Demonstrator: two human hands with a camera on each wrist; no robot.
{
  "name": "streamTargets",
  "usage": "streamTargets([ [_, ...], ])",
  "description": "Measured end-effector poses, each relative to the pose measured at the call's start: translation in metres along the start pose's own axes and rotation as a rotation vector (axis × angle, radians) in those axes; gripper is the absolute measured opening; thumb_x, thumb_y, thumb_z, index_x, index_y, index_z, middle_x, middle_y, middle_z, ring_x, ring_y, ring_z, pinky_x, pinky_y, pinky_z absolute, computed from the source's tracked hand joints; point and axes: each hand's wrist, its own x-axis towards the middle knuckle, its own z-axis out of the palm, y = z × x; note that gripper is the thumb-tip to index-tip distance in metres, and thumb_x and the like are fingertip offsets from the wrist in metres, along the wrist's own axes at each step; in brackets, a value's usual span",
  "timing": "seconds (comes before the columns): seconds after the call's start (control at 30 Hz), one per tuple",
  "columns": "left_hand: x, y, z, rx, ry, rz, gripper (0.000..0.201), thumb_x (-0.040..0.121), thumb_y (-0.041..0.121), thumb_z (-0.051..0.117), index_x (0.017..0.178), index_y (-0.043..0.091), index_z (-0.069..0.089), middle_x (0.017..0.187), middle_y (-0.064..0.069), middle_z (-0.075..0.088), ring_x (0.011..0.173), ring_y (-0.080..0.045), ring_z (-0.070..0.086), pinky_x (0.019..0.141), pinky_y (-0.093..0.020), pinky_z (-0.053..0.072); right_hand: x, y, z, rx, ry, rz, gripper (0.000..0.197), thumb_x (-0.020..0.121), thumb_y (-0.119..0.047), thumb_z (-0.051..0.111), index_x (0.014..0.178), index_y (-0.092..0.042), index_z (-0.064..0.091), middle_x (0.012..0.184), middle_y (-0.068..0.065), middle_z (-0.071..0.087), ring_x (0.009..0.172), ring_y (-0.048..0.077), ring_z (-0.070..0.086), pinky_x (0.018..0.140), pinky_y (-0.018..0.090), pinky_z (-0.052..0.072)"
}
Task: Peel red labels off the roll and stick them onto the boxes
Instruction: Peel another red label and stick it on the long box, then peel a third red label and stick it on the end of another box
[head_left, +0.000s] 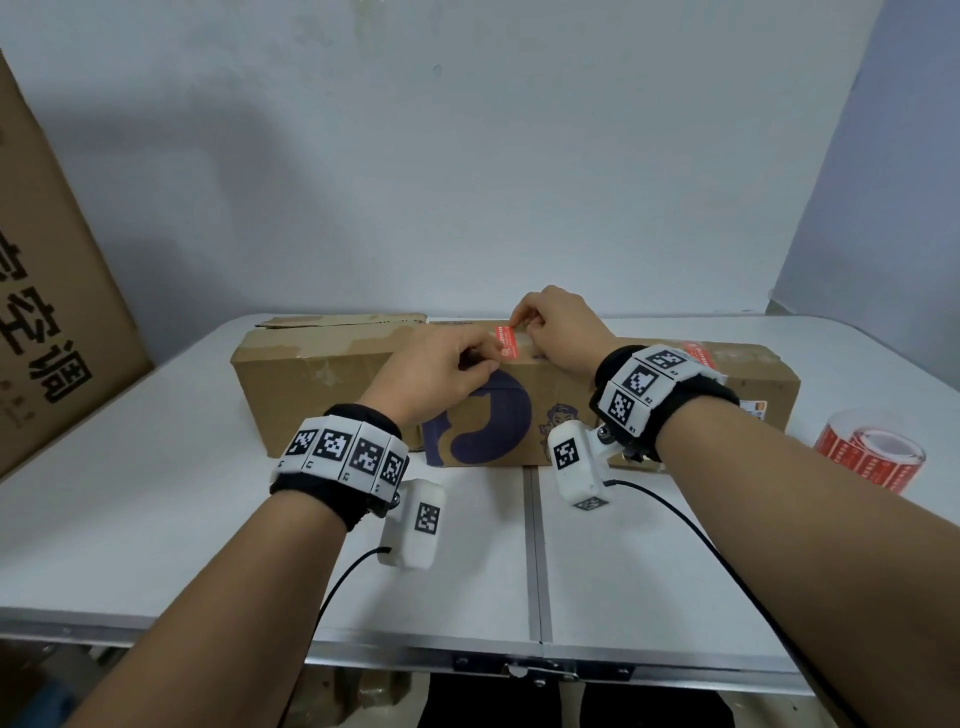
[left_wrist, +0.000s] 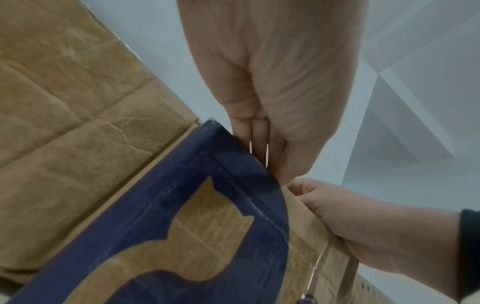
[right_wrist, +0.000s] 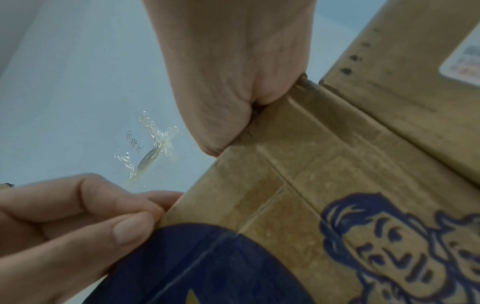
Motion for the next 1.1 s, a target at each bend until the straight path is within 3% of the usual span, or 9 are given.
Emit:
streamTargets([
  [0.13, 0.004, 0.005, -0.007, -0.129, 0.141, -0.079, 0.010, 0.087, 0.021, 0.059, 0.084, 0.030, 0.064, 0.104, 0.015, 0.072, 0.099, -0.009, 0.067, 0.090, -0.031, 0.053, 0.001, 0.000, -0.010, 0.079, 0.068, 0.005, 0.034, 0.089, 0.004, 0.040, 0.105, -0.009, 0.068, 0.112, 0.010, 0.064, 0.096, 0.015, 0.055, 0.082, 0.020, 0.041],
  [0.27, 0.026, 0.031, -0.008, -0.237, 0.202, -0.010, 0.016, 0.094, 0.017, 0.055, 0.098, 0.023, 0.069, 0.117, 0.012, 0.069, 0.105, 0.001, 0.064, 0.093, -0.015, 0.048, -0.007, 0.005, -0.038, 0.148, 0.208, 0.012, 0.036, 0.087, 0.004, 0.041, 0.097, -0.014, 0.070, 0.107, 0.003, 0.068, 0.091, 0.010, 0.054, 0.071, 0.006, 0.036],
  [0.43, 0.061, 0.079, 0.017, -0.204, 0.115, 0.133, 0.024, 0.095, 0.010, 0.049, 0.103, 0.019, 0.070, 0.114, 0.009, 0.071, 0.095, 0.001, 0.067, 0.083, -0.003, 0.044, -0.047, 0.040, -0.108, 0.149, 0.310, 0.132, 0.037, 0.085, 0.004, 0.040, 0.094, -0.009, 0.073, 0.097, 0.003, 0.071, 0.095, 0.017, 0.064, 0.078, 0.022, 0.049],
  [0.57, 0.078, 0.125, 0.050, -0.267, -0.017, 0.171, 0.025, 0.096, 0.010, 0.048, 0.102, 0.023, 0.069, 0.082, 0.010, 0.071, 0.066, 0.007, 0.063, 0.053, -0.004, 0.039, -0.090, 0.091, -0.160, 0.146, 0.374, 0.299, 0.035, 0.086, 0.005, 0.040, 0.092, -0.008, 0.073, 0.090, 0.004, 0.069, 0.084, 0.015, 0.062, 0.062, 0.012, 0.045],
  [0.63, 0.084, 0.148, 0.069, -0.280, -0.081, 0.197, 0.024, 0.096, 0.012, 0.049, 0.101, 0.025, 0.069, 0.079, 0.015, 0.068, 0.066, 0.008, 0.064, 0.054, -0.002, 0.039, -0.113, 0.115, -0.178, 0.152, 0.381, 0.380, 0.035, 0.085, 0.006, 0.041, 0.088, -0.010, 0.072, 0.089, 0.006, 0.071, 0.082, 0.015, 0.063, 0.062, 0.013, 0.044],
  [0.73, 0.091, 0.180, 0.100, -0.257, -0.151, 0.240, 0.026, 0.095, 0.014, 0.049, 0.106, 0.025, 0.070, 0.091, 0.013, 0.066, 0.080, -0.003, 0.063, 0.062, 0.000, 0.040, -0.144, 0.143, -0.192, 0.095, 0.310, 0.489, 0.033, 0.084, 0.002, 0.045, 0.081, -0.018, 0.071, 0.088, 0.003, 0.072, 0.083, 0.015, 0.065, 0.073, 0.022, 0.050],
  [0.8, 0.095, 0.197, 0.119, -0.205, -0.210, 0.259, 0.028, 0.094, 0.014, 0.048, 0.111, 0.025, 0.068, 0.105, 0.011, 0.067, 0.087, -0.005, 0.060, 0.070, -0.005, 0.040, -0.162, 0.153, -0.196, 0.060, 0.229, 0.527, 0.032, 0.084, 0.001, 0.046, 0.080, -0.018, 0.072, 0.088, 0.002, 0.072, 0.082, 0.013, 0.065, 0.078, 0.027, 0.053],
  [0.9, 0.101, 0.213, 0.144, -0.121, -0.306, 0.260, 0.032, 0.093, 0.015, 0.048, 0.118, 0.026, 0.064, 0.124, 0.009, 0.065, 0.099, -0.009, 0.061, 0.088, -0.023, 0.046, -0.180, 0.160, -0.194, 0.027, 0.121, 0.550, 0.031, 0.083, 0.004, 0.047, 0.085, -0.011, 0.075, 0.092, 0.004, 0.073, 0.084, 0.013, 0.062, 0.071, 0.019, 0.049],
  [1.1, 0.116, 0.225, 0.179, 0.307, -0.385, 0.394, 0.040, 0.091, 0.009, 0.046, 0.118, 0.034, 0.063, 0.127, -0.007, 0.053, 0.118, -0.027, 0.050, 0.097, -0.036, 0.039, -0.193, 0.164, -0.184, -0.040, -0.065, 0.578, 0.044, 0.084, 0.004, 0.040, 0.092, -0.023, 0.074, 0.107, -0.003, 0.067, 0.106, 0.015, 0.056, 0.085, 0.024, 0.039],
])
